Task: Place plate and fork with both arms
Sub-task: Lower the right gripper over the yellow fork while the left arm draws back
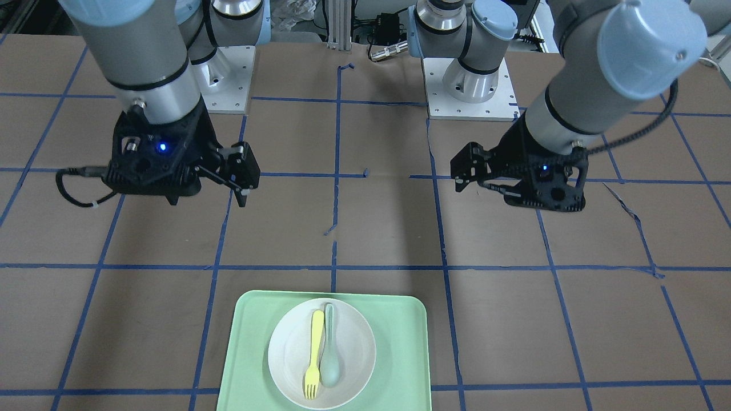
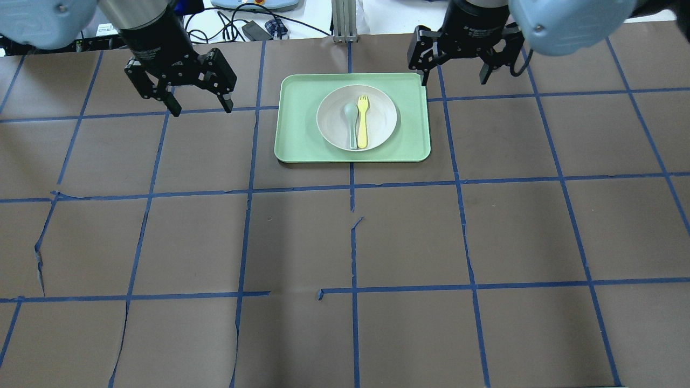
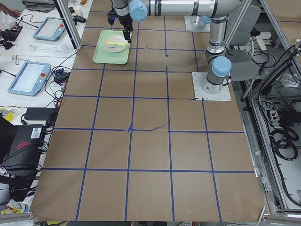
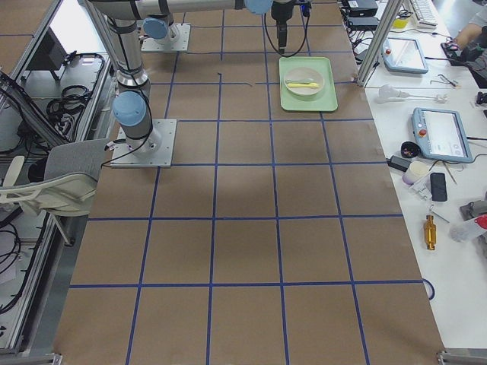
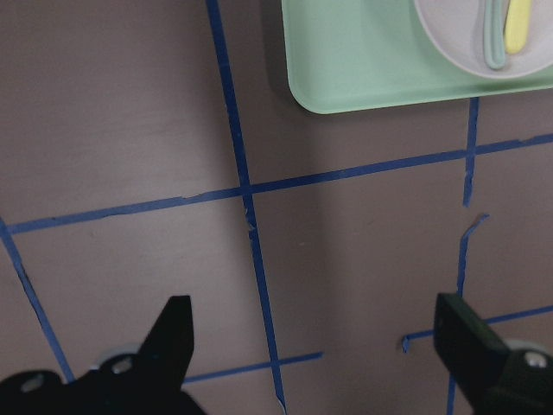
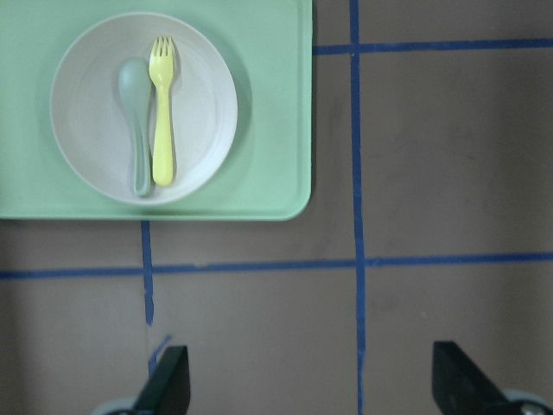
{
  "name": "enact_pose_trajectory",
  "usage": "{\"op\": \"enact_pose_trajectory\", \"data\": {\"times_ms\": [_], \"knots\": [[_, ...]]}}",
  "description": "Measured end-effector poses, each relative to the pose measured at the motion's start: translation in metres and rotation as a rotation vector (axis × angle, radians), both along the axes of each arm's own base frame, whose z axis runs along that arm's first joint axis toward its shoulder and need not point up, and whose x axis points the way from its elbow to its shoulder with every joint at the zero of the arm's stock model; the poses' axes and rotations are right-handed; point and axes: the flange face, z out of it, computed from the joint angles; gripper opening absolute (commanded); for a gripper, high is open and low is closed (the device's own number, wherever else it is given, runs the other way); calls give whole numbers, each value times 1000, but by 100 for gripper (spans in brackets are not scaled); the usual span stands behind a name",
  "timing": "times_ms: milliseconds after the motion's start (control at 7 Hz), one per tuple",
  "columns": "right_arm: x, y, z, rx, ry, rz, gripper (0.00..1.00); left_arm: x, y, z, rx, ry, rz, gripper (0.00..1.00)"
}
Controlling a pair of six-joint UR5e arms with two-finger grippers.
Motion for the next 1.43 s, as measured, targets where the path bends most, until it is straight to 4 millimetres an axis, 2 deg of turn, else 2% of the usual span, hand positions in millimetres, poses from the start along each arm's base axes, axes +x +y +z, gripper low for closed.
{"op": "enact_pose_trajectory", "data": {"times_ms": [286,429,571,714,857,1000,1143,1286,1429], "knots": [[13,-60,-46,-3,-14,-5,100,2,57,-6,-5,-53,34,100],[19,-91,-80,21,-13,-9,95,5,77,-7,-9,-96,57,100],[27,-116,-114,34,-11,-4,94,6,89,-6,-16,-123,74,100],[41,-132,-150,39,-9,11,81,7,96,-5,-21,-134,78,100],[55,-140,-180,44,-7,25,79,7,99,-4,-24,-139,77,100],[66,-144,-206,55,-5,35,65,7,100,-4,-25,-140,74,100],[78,-145,-229,68,1,47,65,7,100,-4,-25,-138,71,100],[89,-143,-243,72,6,59,65,7,100,-4,-25,-135,68,100],[97,-141,-251,74,8,66,61,7,100,-3,-28,-133,59,100]]}}
